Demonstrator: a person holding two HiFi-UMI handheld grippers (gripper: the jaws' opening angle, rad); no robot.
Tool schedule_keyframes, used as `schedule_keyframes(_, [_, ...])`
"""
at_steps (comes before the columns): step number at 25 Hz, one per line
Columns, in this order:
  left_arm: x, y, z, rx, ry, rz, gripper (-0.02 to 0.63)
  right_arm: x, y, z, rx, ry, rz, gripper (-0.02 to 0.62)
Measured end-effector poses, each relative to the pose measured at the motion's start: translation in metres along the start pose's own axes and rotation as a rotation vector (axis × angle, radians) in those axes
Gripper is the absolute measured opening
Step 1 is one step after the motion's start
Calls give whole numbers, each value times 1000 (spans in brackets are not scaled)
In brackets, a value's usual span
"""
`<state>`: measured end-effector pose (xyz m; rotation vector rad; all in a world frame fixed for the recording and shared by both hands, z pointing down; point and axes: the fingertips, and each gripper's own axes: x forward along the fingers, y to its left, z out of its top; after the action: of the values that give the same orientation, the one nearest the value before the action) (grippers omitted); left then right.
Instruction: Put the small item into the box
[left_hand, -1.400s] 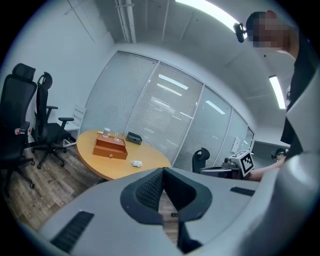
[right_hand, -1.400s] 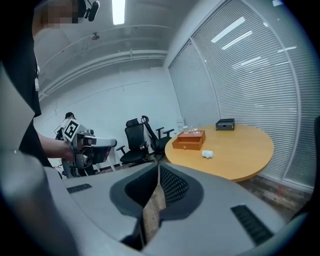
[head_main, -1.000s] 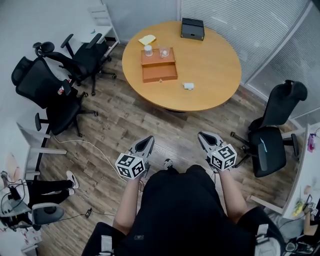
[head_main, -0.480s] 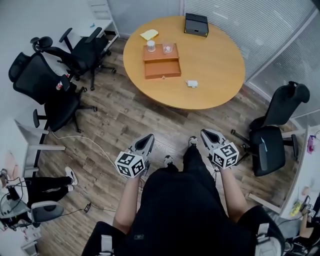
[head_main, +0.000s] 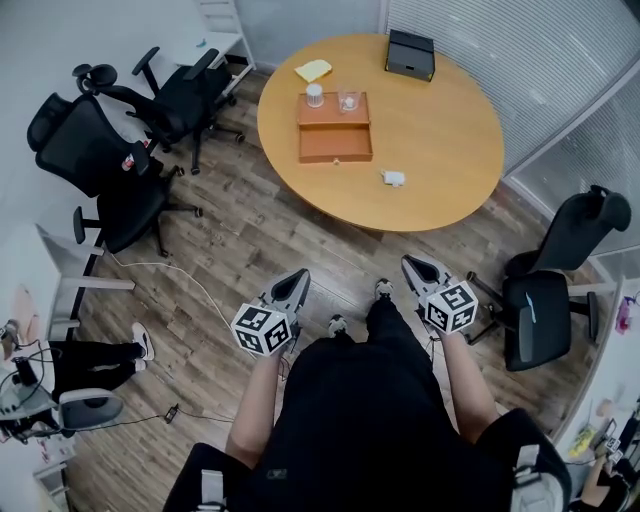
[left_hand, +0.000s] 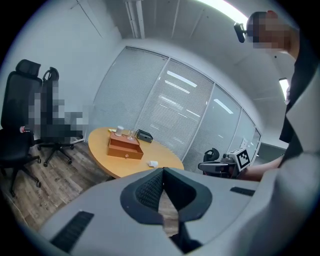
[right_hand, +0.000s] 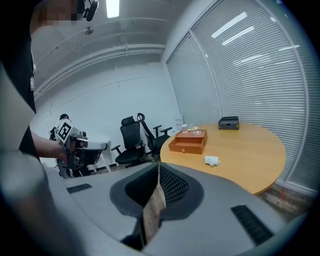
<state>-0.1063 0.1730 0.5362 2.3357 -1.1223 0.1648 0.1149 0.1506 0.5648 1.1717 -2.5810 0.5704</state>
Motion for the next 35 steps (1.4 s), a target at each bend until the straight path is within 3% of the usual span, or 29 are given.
schedule_keyframes(23, [98, -5, 60, -33, -83, 178, 6, 65, -118, 38, -44, 87, 180, 9])
schedule_keyframes(35, [134, -15, 61, -66, -125, 262, 6, 79, -158, 46, -90, 119, 271, 9])
